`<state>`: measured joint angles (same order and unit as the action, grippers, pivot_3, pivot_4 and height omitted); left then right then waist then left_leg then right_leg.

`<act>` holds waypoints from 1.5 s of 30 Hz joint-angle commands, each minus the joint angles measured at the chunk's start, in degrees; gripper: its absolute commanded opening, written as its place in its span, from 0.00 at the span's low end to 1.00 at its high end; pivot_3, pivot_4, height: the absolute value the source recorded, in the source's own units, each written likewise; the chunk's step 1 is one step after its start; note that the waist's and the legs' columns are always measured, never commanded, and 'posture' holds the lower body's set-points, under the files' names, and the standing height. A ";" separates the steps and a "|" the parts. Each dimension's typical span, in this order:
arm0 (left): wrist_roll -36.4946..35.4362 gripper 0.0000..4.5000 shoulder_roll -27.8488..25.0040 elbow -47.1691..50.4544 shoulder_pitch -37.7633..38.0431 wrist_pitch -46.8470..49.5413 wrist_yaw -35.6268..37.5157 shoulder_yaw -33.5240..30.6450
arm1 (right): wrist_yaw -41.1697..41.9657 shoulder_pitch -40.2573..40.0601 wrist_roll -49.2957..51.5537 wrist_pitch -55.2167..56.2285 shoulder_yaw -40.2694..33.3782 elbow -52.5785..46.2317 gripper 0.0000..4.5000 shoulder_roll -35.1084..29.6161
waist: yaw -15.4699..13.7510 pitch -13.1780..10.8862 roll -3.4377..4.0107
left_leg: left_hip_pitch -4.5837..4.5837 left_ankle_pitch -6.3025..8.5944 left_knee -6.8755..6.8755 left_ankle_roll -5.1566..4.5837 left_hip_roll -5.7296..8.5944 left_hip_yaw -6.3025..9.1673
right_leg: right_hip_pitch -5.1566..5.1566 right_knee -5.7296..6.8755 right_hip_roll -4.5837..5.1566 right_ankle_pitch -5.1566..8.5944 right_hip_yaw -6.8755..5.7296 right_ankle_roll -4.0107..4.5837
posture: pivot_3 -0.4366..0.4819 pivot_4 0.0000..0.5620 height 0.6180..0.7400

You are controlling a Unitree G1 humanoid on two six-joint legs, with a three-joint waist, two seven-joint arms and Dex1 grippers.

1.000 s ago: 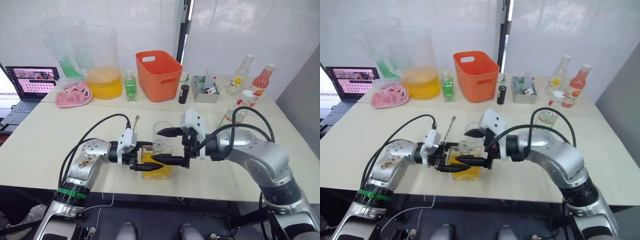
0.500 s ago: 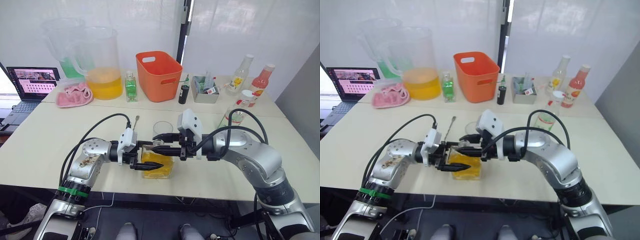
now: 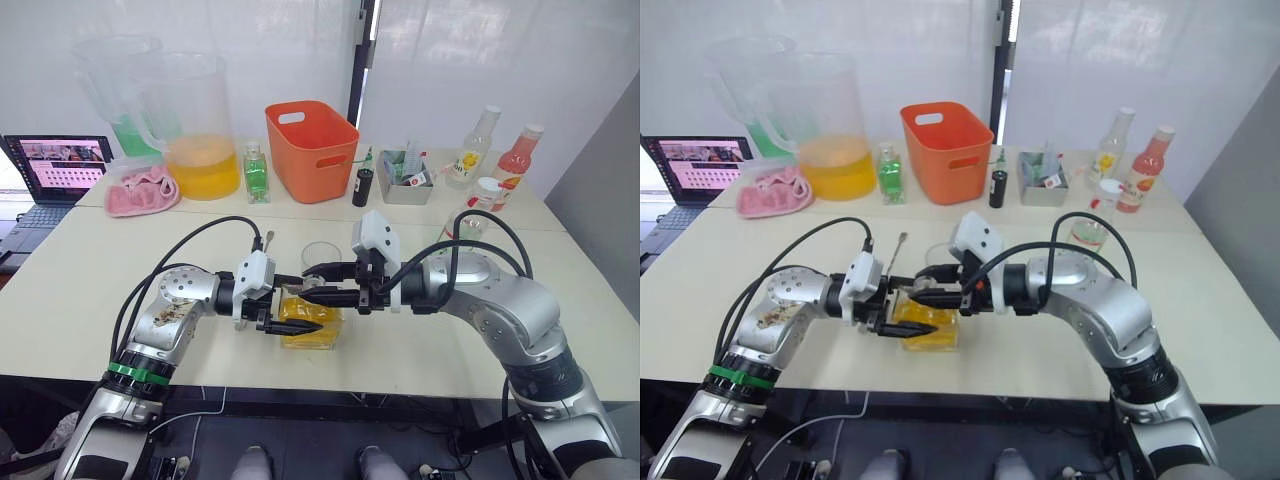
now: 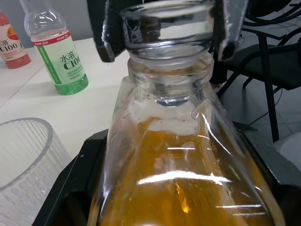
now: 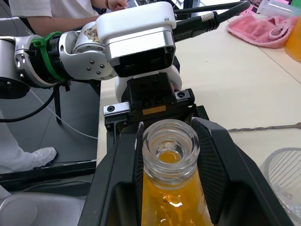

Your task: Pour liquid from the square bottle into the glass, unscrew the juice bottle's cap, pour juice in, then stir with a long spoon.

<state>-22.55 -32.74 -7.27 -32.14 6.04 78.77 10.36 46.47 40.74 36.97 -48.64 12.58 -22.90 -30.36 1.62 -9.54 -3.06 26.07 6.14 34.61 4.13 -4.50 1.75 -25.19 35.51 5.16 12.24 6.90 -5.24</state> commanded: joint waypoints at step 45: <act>-2.03 0.63 5.86 3.74 2.03 8.41 -3.06 -2.16 | -19.79 -20.21 -16.01 35.00 -43.11 43.89 0.24 -8.38 | -0.71 0.30 0.65 | -0.65 0.05 -0.45 0.04 0.49 0.01 | 1.08 -0.93 0.28 0.28 0.29 -0.22 | 0.48 0.27 0.92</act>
<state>-22.40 -27.19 -6.93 -30.62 12.19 75.48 7.62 27.69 19.78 22.17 -16.20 -30.42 18.85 -38.66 0.91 -9.25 -2.41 25.48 6.16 34.15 4.13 -4.01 1.78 -24.14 34.58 5.43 12.53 7.17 -5.48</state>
